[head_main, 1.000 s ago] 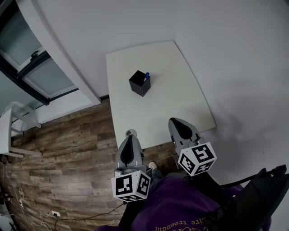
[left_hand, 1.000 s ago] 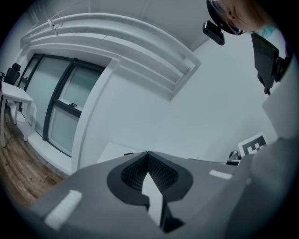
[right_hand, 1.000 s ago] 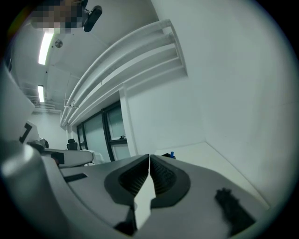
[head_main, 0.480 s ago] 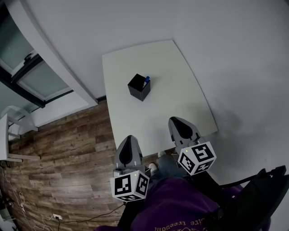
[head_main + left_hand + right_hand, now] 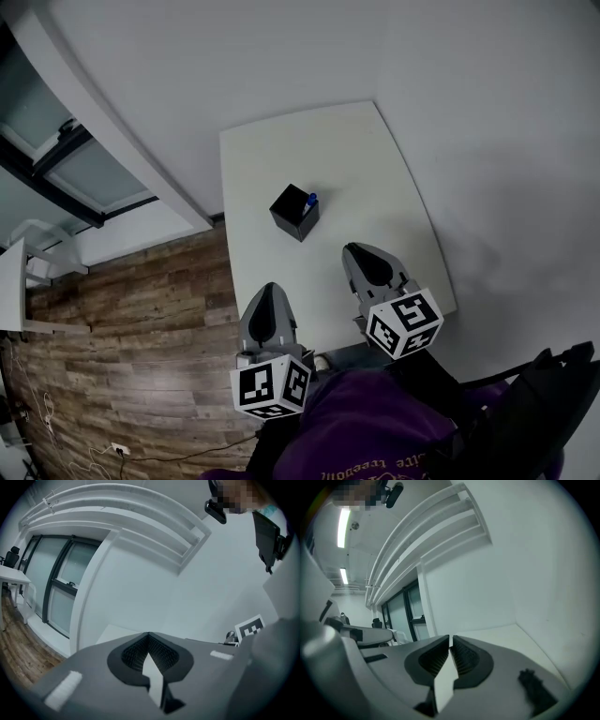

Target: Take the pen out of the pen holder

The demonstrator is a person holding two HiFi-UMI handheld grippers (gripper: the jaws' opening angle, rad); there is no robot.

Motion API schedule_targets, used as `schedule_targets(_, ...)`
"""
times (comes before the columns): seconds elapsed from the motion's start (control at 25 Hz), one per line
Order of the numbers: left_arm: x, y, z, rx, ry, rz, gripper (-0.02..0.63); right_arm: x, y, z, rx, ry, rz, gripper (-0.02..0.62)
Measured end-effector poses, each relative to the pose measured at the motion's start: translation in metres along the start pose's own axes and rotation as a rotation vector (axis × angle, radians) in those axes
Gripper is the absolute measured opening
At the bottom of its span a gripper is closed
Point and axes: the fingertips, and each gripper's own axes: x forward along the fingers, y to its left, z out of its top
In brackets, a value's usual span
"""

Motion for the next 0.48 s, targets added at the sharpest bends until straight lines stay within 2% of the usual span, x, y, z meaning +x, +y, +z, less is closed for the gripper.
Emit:
schedule_targets(0.16,0.033,-0.004,-0.002,0.007,-0.004,0.025,0.008,0.029,-0.028,0.0,-0.001,0.006,0.038,0.014)
schedule_targets(0.48,0.037,-0.003,0.0,0.0,0.007,0.049,0.007,0.041,-0.029,0.0,-0.006,0.031,0.065,0.014)
